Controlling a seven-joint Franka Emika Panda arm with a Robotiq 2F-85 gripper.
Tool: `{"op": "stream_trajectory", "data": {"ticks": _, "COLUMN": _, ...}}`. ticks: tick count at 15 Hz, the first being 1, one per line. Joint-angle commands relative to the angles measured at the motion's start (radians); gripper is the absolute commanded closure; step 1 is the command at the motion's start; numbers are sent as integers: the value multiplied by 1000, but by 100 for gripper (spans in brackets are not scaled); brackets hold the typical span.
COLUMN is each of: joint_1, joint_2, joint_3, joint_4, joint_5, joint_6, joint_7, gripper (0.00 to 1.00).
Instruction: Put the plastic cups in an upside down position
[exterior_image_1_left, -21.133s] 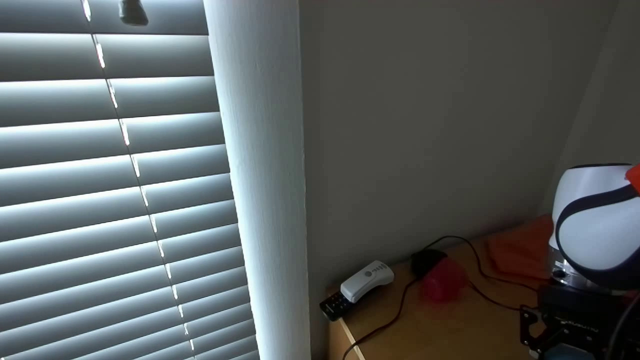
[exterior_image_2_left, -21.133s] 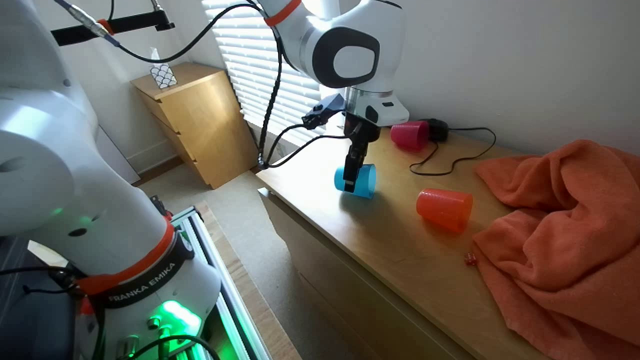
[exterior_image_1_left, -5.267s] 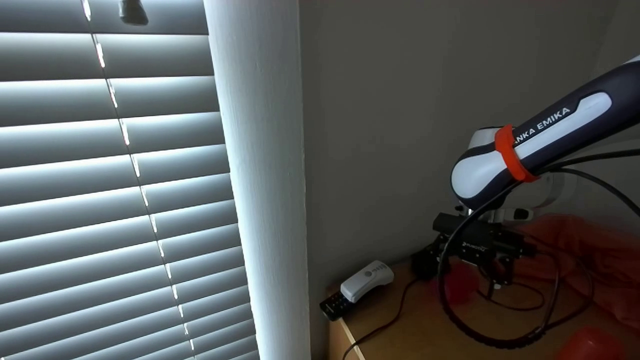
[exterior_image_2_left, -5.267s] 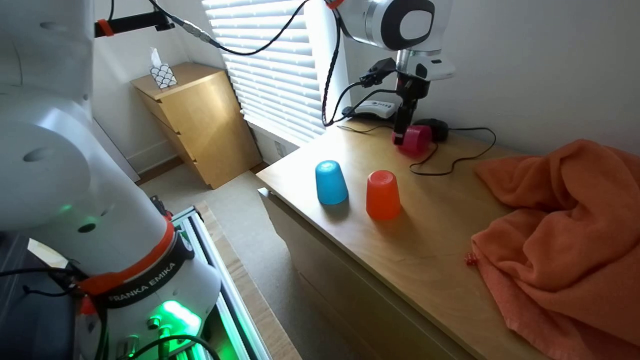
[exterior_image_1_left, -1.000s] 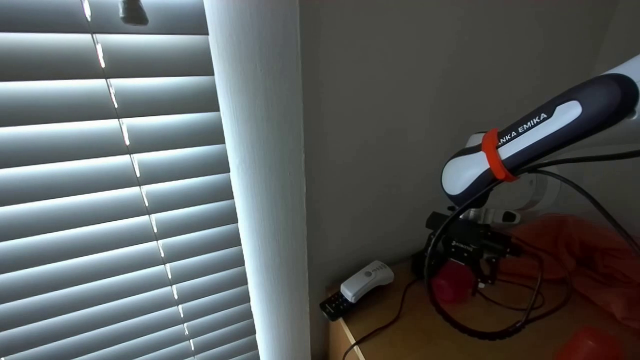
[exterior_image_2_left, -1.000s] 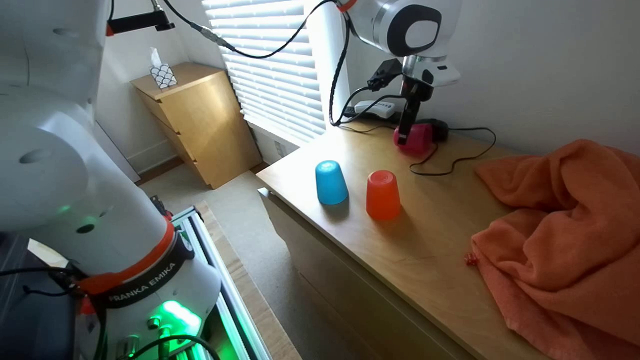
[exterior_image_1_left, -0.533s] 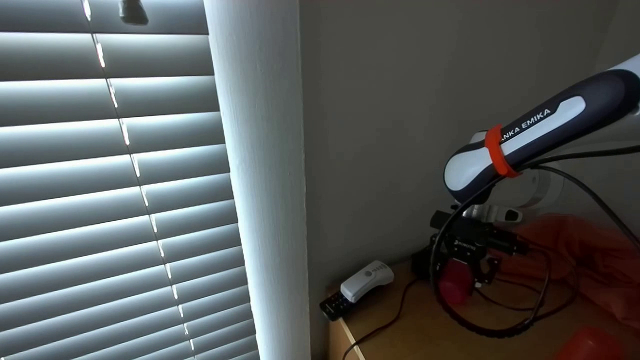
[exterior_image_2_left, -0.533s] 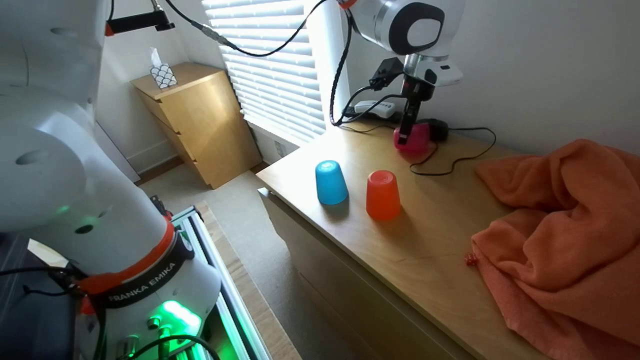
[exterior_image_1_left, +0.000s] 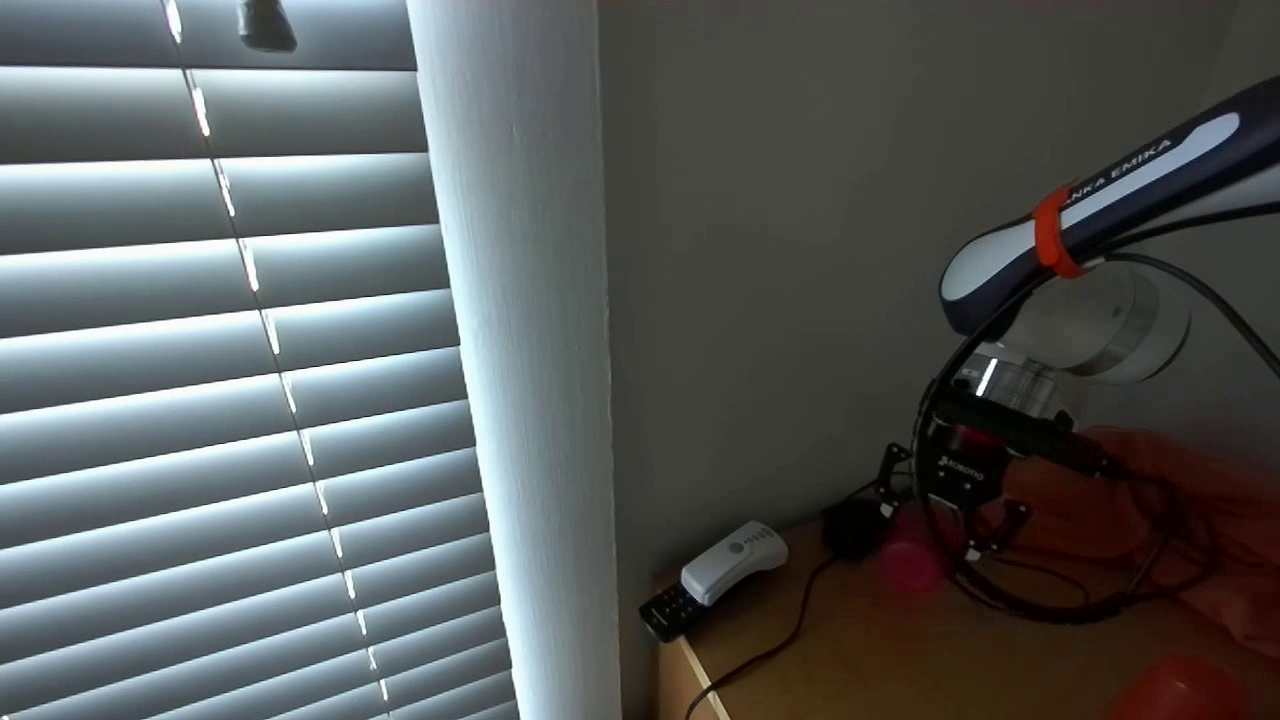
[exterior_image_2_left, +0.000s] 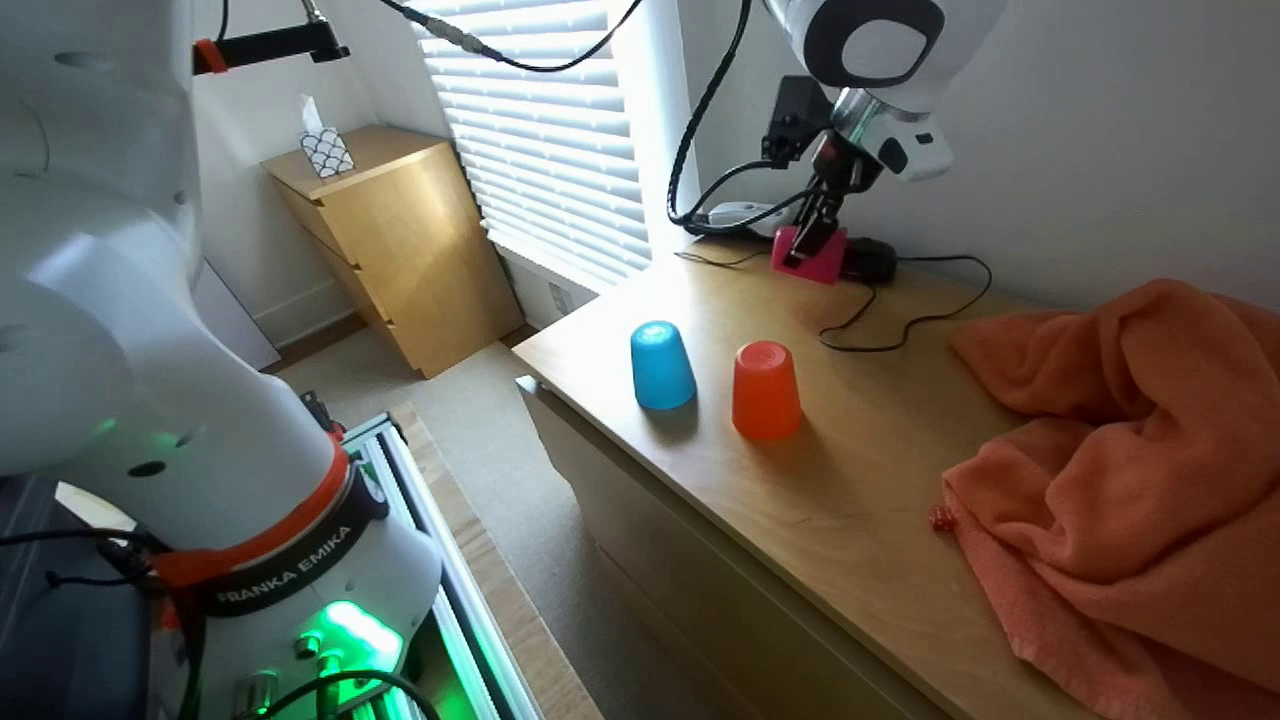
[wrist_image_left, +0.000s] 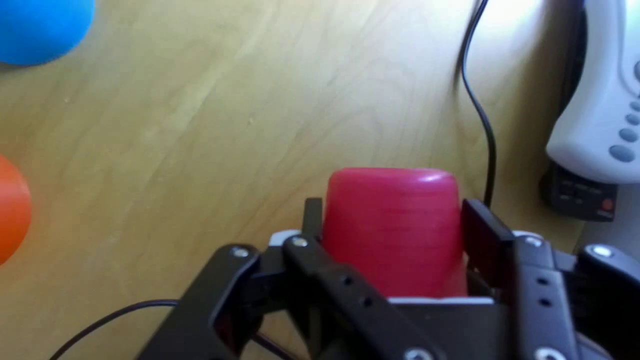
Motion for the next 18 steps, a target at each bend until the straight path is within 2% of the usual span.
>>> {"op": "stream_trajectory", "data": {"ticks": 1, "joint_1": -62, "joint_2": -34, "joint_3": 9, "joint_4": -19, "joint_5": 114, "joint_6": -149, "joint_7": -101, "gripper": 56}}
{"op": "stream_trajectory", "data": {"ticks": 6, "joint_1": -108, "joint_2": 20, "joint_3": -24, "joint_4": 35, "joint_5": 189, "joint_6": -434, "joint_7": -171, "gripper": 56}}
{"op": "stream_trajectory", "data": {"ticks": 7, "joint_1": -103, "joint_2": 25, "joint_3": -38, "joint_4": 38, "joint_5": 180, "joint_6": -470, "joint_7": -160, "gripper": 56}}
{"op": "stream_trajectory", "data": {"ticks": 8, "joint_1": -72, "joint_2": -1, "joint_3": -52, "joint_4": 17, "joint_5": 168, "joint_6": -410, "joint_7": -150, "gripper": 56}}
{"op": "stream_trajectory", "data": {"ticks": 9, "joint_1": -73, "joint_2": 3, "joint_3": -59, "joint_4": 18, "joint_5": 167, "joint_6": -423, "joint_7": -152, "gripper": 31}}
{"op": "stream_trajectory", "data": {"ticks": 12, "joint_1": -66, "joint_2": 3, "joint_3": -63, "joint_4": 21, "joint_5": 166, "joint_6": -422, "joint_7": -151, "gripper": 31}}
{"op": "stream_trajectory", "data": {"ticks": 13, "joint_1": -81, "joint_2": 25, "joint_3": -59, "joint_4": 40, "joint_5": 180, "joint_6": -458, "joint_7": -161, "gripper": 56}}
{"op": "stream_trajectory", "data": {"ticks": 18, "joint_1": -129, "joint_2": 115, "joint_3": -74, "joint_4": 93, "joint_5": 263, "joint_6": -607, "joint_7": -153, "gripper": 56}}
